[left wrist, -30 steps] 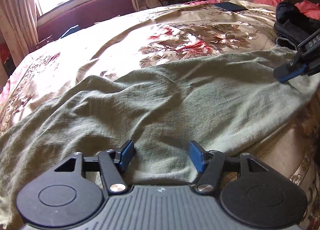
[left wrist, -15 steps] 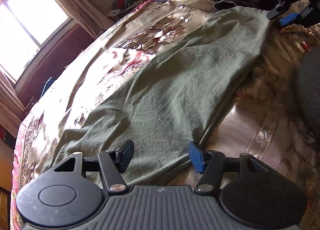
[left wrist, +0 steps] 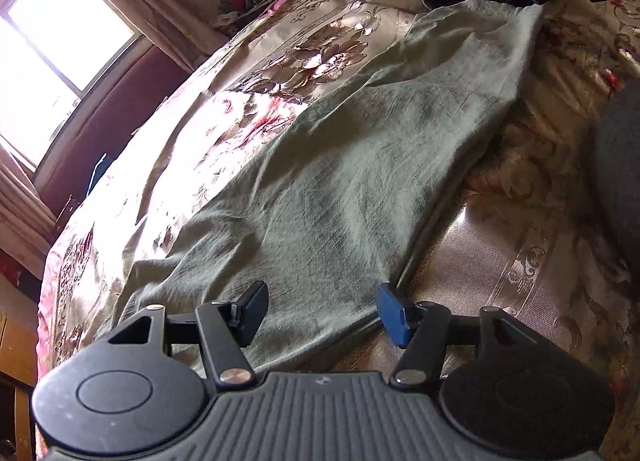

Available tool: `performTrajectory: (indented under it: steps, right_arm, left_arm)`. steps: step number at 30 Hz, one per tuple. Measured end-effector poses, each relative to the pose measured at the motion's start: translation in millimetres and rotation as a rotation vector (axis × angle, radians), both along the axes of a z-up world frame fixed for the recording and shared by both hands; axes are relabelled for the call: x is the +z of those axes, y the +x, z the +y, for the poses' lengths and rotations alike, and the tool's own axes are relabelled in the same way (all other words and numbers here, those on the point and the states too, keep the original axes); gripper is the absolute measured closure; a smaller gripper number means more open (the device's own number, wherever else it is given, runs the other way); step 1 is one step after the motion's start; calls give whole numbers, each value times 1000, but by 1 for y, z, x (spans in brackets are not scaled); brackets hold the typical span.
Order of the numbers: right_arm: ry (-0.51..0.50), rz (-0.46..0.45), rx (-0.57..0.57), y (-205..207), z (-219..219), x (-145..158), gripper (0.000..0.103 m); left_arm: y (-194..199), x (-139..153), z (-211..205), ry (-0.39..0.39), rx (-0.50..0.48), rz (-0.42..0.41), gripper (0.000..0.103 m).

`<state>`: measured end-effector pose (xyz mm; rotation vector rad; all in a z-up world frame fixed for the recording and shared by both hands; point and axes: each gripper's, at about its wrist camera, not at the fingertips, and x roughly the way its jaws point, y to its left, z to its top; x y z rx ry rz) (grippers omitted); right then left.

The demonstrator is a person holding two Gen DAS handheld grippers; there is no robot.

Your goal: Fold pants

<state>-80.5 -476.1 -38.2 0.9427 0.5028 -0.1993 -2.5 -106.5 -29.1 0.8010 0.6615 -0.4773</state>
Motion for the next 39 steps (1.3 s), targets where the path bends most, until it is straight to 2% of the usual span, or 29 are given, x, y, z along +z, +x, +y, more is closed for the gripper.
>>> performTrajectory:
  steps: [3,5,6,7,10,14,18,20,22,25,30,31,32,33,36,39]
  right_arm:
    - [0,-133,15,-1,0,21,101]
    - [-24,-160,6,-4,-1,28,101]
    - [-13,-137,3,-6,-4,24,101]
    - [12,-113,12,-8,-6,17,96]
    - [91,-10,3,-13,-7,-9,95]
    - [184,53,-22,-10,-8,-33,94]
    - [223,59,-45,-7,-12,-41,92]
    - [233,59,-43,-7,-14,-42,77]
    - [233,57,-42,-11,-14,-39,72]
    - [242,71,-56,-18,-13,-40,71]
    - [244,45,-82,-10,-11,-43,72]
    - [232,37,-86,-5,-10,-41,77]
    - [221,30,-84,-2,-9,-39,94]
    - [200,34,-81,3,-8,-33,101]
    - [120,-4,-48,11,-2,-13,100]
    - [104,-92,-11,14,2,9,100]
  left_arm:
    - [1,0,0,-3,1,2,31]
    - [1,0,0,-7,7,6,31]
    - [1,0,0,-10,9,6,31]
    - [1,0,1,-15,10,5,31]
    - [1,-1,2,-26,11,3,31]
    - [2,0,3,-25,3,4,31]
    - [2,1,3,-32,4,5,31]
    - [2,0,4,-40,8,3,31]
    - [2,1,4,-46,9,3,31]
    - [3,1,5,-61,9,8,31]
    - [3,1,5,-69,6,9,31]
    - [3,2,5,-69,5,8,30]
    - [3,2,5,-70,4,9,30]
    - [3,2,6,-73,6,9,30]
    - [3,3,9,-84,15,15,30]
    - [3,1,10,-89,16,17,30]
